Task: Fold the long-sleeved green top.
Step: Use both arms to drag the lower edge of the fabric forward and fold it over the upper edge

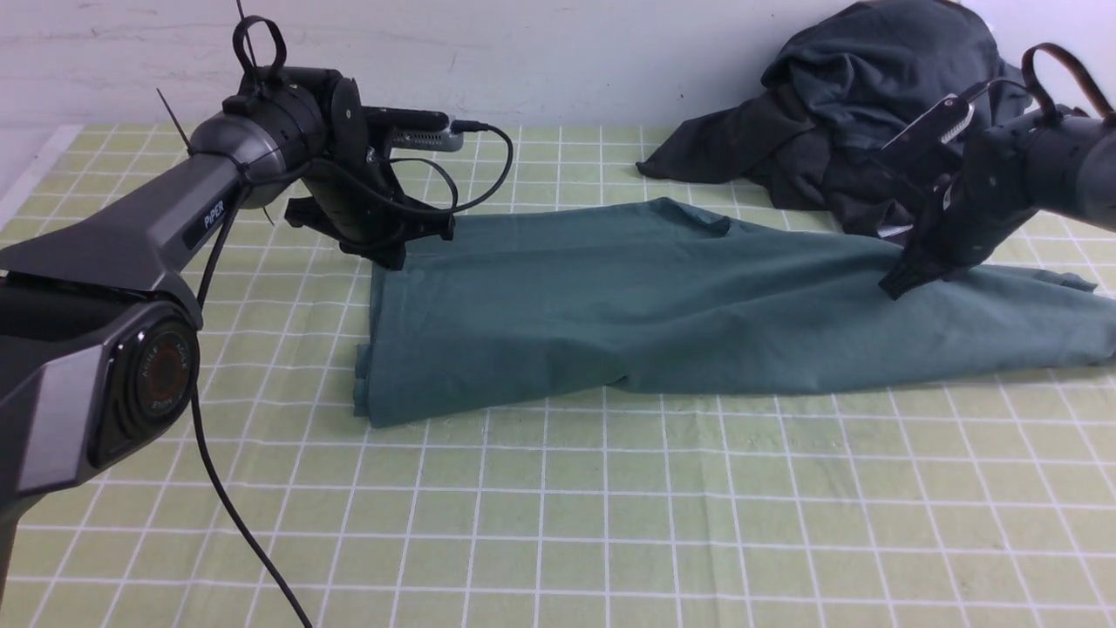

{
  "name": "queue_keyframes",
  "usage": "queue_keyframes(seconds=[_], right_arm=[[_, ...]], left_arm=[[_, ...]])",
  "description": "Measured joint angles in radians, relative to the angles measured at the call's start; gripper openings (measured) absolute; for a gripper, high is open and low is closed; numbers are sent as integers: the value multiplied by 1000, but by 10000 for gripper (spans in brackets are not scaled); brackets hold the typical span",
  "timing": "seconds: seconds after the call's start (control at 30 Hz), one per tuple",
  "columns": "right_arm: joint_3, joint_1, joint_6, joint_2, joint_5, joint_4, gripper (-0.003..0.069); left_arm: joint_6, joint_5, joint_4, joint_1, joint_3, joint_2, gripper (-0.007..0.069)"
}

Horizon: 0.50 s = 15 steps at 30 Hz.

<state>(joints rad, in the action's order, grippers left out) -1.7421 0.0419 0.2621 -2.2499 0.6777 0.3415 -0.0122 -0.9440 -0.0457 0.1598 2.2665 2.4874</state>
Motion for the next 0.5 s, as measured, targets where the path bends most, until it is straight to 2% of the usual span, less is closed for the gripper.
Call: queue_keyframes(seconds=[0.17,0.5], right_arm=[[0,0,0,0,9,0,-3],[0,0,0,0,-37,16,-3]], left_arm=[[4,32,-4,-2,0,-73,6],[12,249,-20,-46,8,-70,6]])
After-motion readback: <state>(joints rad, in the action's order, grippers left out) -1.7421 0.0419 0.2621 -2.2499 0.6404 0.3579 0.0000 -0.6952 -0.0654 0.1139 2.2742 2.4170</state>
